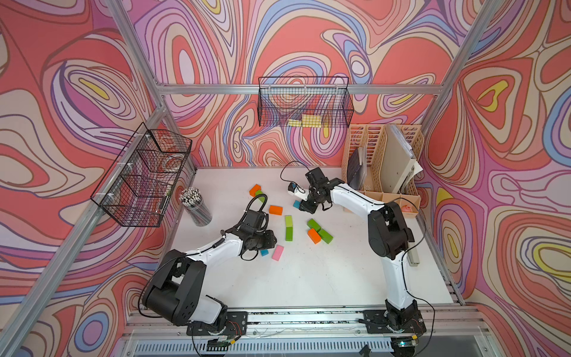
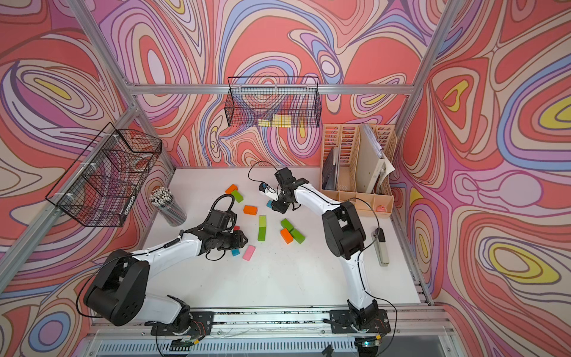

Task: Assemble the letter c with building blocks
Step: Assemble the building block at the center of the board.

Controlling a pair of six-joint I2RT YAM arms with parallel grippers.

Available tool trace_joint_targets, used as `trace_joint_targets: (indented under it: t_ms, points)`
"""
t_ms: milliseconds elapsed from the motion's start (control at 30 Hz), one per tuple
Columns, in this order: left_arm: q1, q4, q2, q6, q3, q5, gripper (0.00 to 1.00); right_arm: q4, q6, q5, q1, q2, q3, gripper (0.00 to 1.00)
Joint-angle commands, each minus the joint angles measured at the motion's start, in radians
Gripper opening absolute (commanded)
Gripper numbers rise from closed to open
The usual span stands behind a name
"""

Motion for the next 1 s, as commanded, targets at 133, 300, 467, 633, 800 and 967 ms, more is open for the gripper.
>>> trace_joint_targets:
  t_ms: [133, 300, 467, 633, 800, 967]
  points:
    - [0.004, 0.035, -0.026, 0.011, -0.019, 0.024, 0.45, -0.133, -0.183, -0.022, -0.017, 0.122, 0.182, 0.18]
    - [0.004, 0.036, -0.026, 0.012, -0.02, 0.023, 0.46, -0.151, -0.226, -0.046, -0.017, 0.166, 0.231, 0.18]
    - [0.004, 0.033, -0.026, 0.014, -0.02, 0.013, 0.45, -0.167, -0.23, -0.056, -0.017, 0.217, 0.282, 0.17]
    - [0.004, 0.032, -0.031, 0.015, -0.022, 0.009, 0.45, -0.167, -0.231, -0.104, -0.017, 0.243, 0.303, 0.16]
    - [0.004, 0.03, -0.032, 0.013, -0.022, 0.01, 0.45, -0.152, -0.227, -0.139, -0.016, 0.255, 0.303, 0.16]
    - [0.005, 0.03, -0.026, 0.011, -0.02, 0.01, 0.45, -0.156, -0.235, -0.146, -0.011, 0.269, 0.308, 0.15]
